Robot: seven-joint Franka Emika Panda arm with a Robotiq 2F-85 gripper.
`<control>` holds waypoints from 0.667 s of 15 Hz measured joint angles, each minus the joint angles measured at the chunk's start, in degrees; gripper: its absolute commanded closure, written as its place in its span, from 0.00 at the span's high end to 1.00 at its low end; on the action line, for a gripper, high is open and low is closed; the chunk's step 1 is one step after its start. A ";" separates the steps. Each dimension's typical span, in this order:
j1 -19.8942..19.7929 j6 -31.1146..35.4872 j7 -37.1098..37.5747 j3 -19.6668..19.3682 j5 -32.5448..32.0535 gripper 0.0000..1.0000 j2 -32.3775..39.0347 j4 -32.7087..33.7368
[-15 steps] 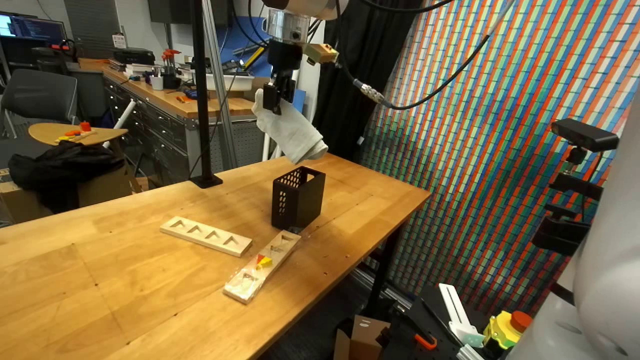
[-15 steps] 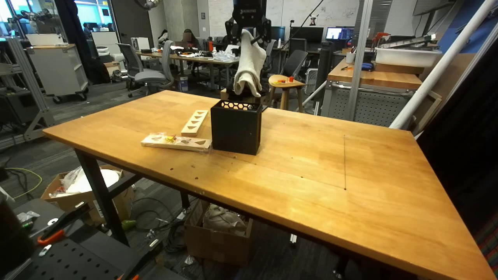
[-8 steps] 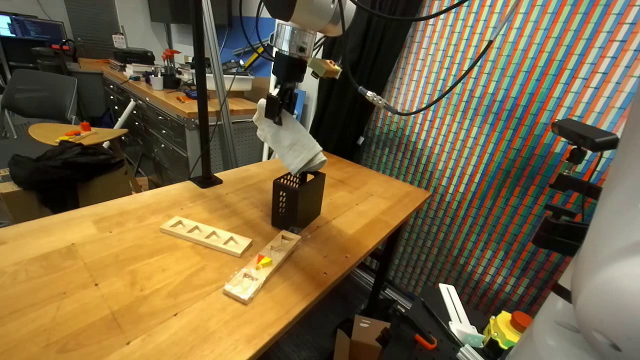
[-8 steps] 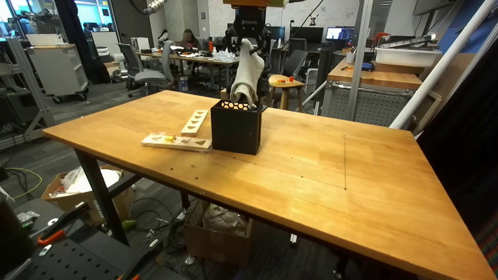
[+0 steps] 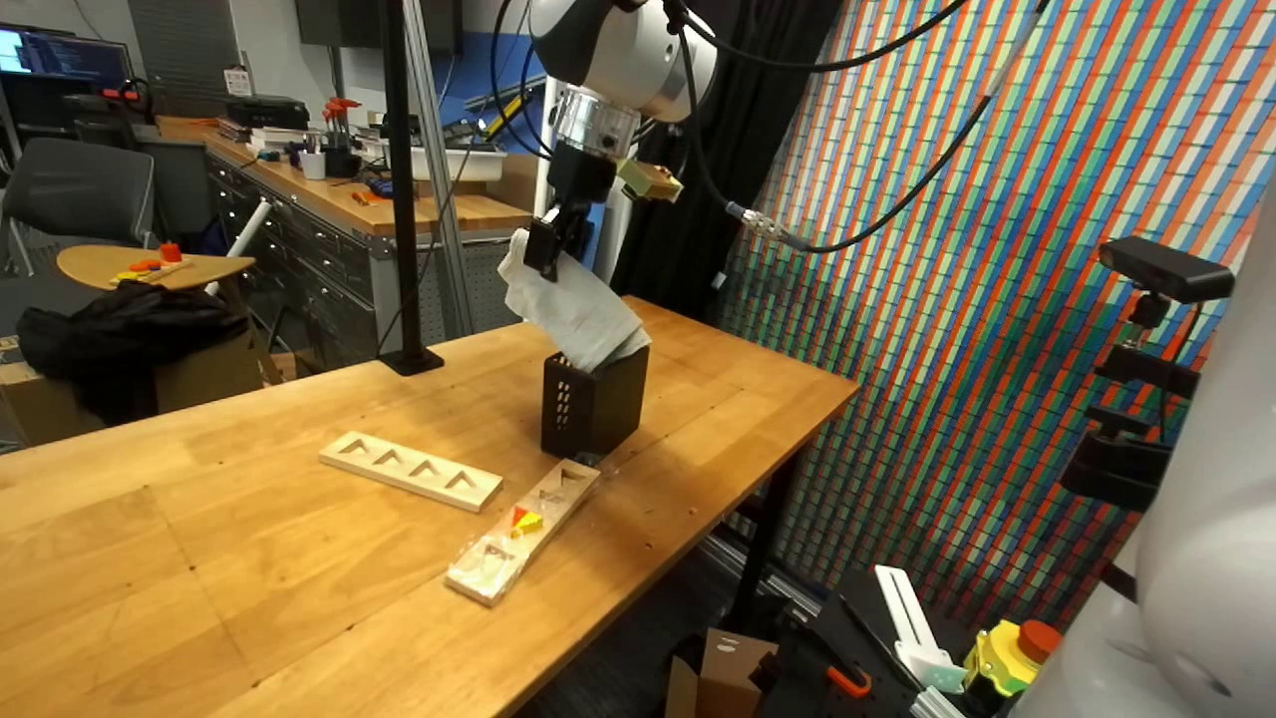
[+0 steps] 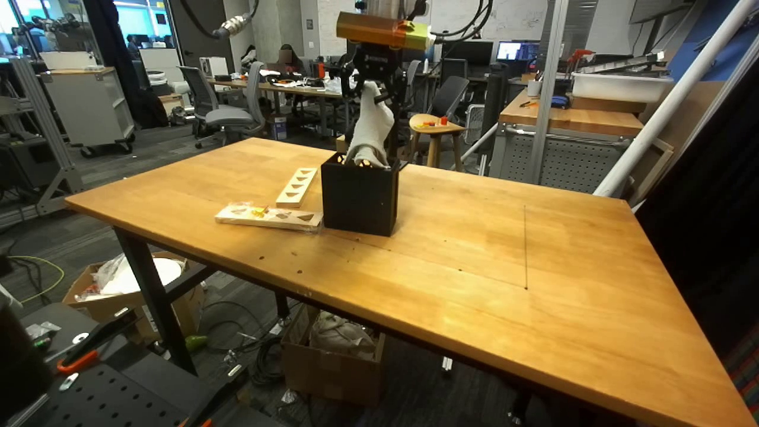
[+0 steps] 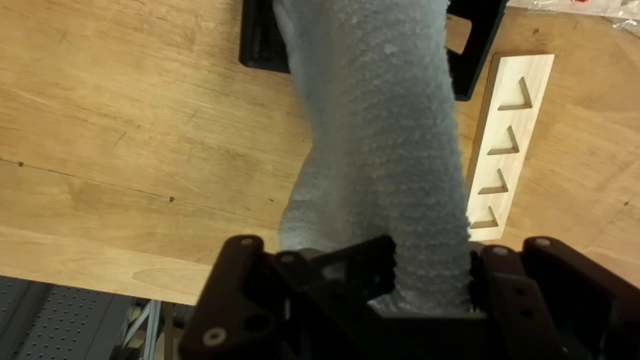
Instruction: Put the white towel inside the black object
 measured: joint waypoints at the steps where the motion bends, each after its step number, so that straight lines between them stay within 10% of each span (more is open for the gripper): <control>1: -0.15 1.02 -0.76 0.00 1.11 0.00 -0.11 -0.96; 10: -1.04 5.55 -5.60 -0.20 6.10 0.00 -3.61 -8.98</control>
